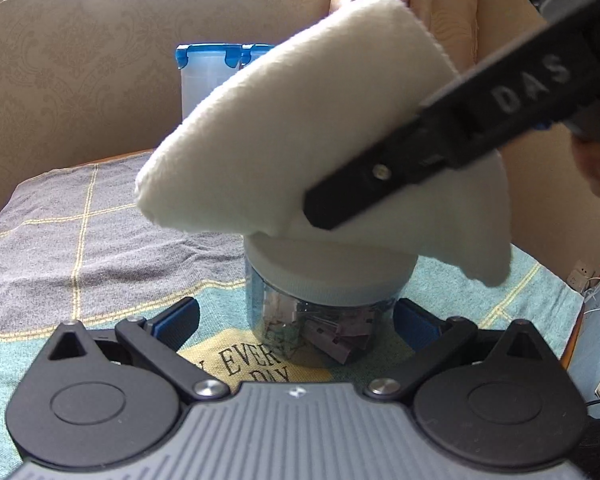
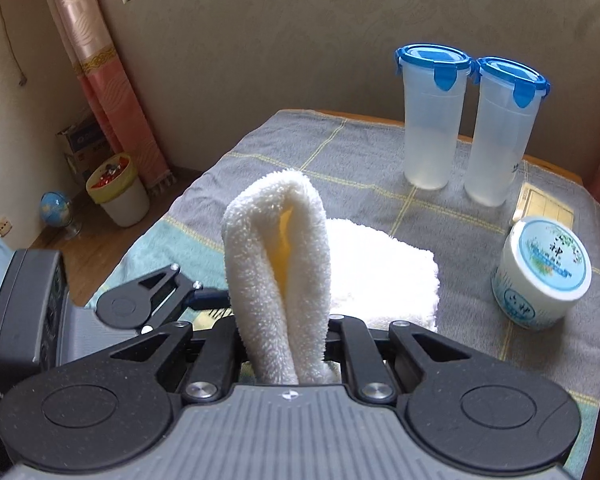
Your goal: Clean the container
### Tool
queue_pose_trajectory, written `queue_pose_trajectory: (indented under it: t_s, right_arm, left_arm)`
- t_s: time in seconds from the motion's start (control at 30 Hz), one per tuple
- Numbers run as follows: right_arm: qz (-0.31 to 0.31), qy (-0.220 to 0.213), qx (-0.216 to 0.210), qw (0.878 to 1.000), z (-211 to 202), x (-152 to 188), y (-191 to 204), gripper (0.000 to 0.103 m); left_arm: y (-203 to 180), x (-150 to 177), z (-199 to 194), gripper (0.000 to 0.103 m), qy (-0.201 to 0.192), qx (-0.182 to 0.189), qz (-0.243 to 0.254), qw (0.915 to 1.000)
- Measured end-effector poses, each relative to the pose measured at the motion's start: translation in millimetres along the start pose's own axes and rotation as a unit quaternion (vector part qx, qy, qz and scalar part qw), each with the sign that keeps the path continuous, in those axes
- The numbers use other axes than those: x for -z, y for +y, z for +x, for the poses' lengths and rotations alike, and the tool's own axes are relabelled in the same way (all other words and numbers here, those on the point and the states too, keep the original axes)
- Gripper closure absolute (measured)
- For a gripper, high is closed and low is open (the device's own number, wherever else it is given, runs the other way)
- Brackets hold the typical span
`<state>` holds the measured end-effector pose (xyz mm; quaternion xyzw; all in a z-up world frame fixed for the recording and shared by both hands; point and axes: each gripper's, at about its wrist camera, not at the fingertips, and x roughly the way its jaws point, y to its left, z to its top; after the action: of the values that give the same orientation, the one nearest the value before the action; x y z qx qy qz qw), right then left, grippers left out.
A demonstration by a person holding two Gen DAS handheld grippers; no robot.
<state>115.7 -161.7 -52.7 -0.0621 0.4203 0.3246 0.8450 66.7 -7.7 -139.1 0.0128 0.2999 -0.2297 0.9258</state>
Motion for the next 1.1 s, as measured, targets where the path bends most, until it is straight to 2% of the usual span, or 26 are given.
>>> queue_pose_trajectory:
  t_s: [0.27, 0.5, 0.7, 1.1]
  right_arm:
    - [-0.012, 0.015, -0.002, 1.0, -18.2, 17.8, 3.2, 0.088]
    - [-0.015, 0.016, 0.03, 0.999, -29.7, 21.3, -2.5, 0.088]
    - [-0.023, 0.009, 0.063, 0.998, -28.5, 12.9, -9.4, 0.088]
    - [-0.036, 0.006, 0.051, 0.998, 0.2, -14.6, -6.1, 0.088]
  left_arm:
    - [-1.9, -0.9, -0.5, 0.0, -0.001, -0.002, 0.001, 1.0]
    - [-0.2, -0.3, -1.0, 0.0, -0.001, -0.001, 0.001, 1.0]
    - [0.7, -0.2, -0.7, 0.0, -0.002, 0.002, 0.001, 1.0]
    - [1.4, 0.7, -1.4, 0.0, -0.004, 0.006, 0.002, 1.0]
